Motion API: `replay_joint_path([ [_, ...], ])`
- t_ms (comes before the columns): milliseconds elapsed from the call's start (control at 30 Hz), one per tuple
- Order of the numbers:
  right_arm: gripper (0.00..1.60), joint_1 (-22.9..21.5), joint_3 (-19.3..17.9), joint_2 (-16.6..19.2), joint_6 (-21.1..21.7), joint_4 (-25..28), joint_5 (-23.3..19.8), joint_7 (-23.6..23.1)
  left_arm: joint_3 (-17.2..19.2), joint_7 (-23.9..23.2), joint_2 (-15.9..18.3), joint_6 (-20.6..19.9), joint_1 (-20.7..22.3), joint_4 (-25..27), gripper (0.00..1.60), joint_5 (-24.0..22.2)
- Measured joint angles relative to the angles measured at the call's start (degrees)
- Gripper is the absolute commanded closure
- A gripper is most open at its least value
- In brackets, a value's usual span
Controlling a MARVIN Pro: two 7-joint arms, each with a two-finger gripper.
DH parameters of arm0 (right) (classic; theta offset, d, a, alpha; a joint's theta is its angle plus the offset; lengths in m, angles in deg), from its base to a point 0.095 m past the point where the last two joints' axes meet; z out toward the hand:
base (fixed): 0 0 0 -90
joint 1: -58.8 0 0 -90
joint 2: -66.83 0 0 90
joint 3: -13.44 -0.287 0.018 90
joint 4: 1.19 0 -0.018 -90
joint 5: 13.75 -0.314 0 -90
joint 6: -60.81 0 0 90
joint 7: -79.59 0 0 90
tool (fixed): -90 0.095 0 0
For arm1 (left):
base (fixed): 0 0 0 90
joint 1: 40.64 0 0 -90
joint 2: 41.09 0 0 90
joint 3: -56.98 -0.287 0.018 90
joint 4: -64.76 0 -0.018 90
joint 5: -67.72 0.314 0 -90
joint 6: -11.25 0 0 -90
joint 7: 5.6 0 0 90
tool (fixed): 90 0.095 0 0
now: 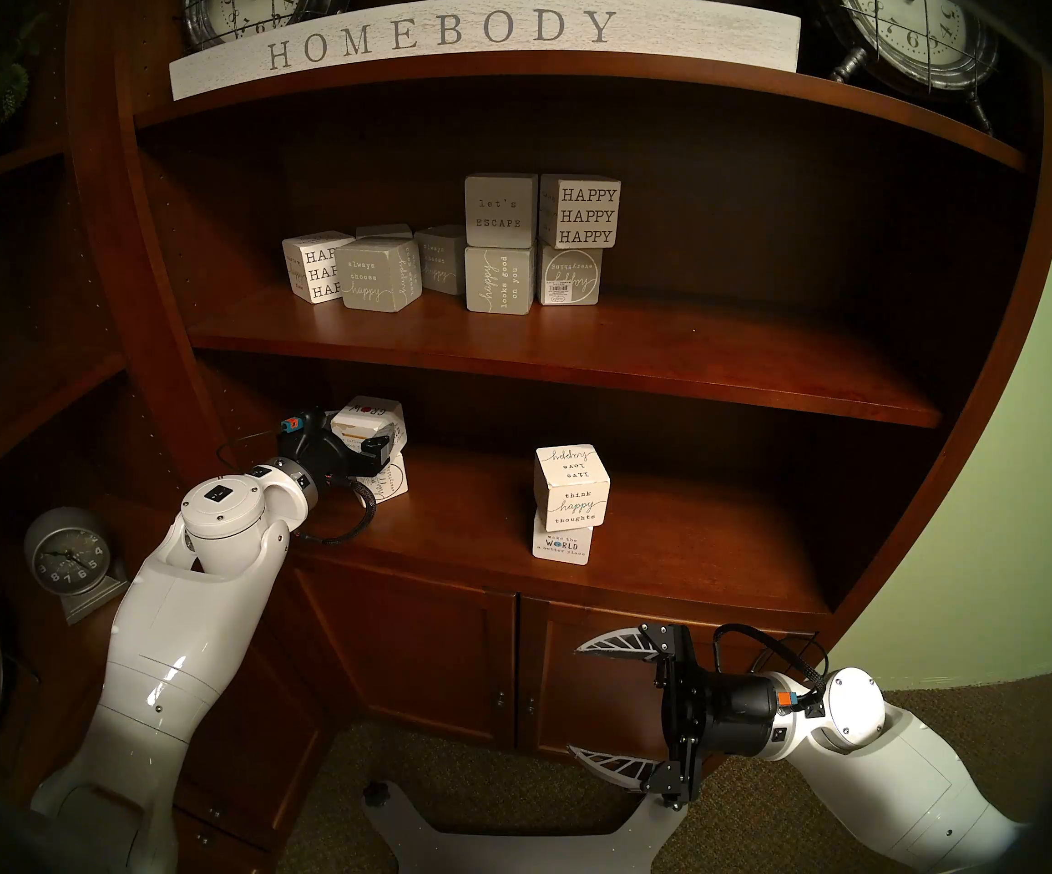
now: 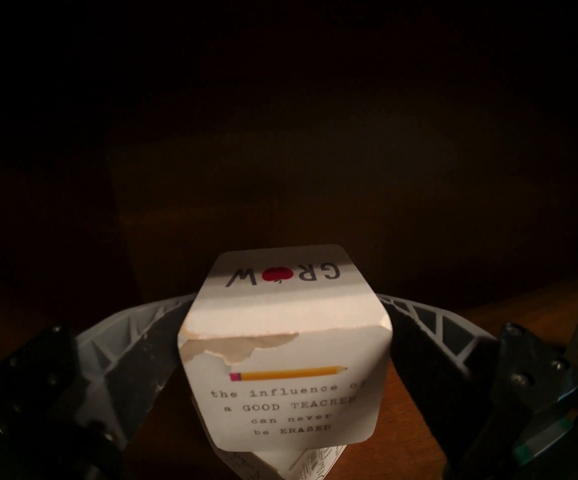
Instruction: Stack four cubes vertically into two groups
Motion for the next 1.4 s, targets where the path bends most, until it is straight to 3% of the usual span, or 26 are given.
replay_joint_path([
  [1400, 0.00, 0.1, -0.4, -0.4, 0.2, 0.0, 0.2, -0.4, 0.8, -0.8, 1.0, 1.8, 0.1, 0.9, 0.00, 1.8],
])
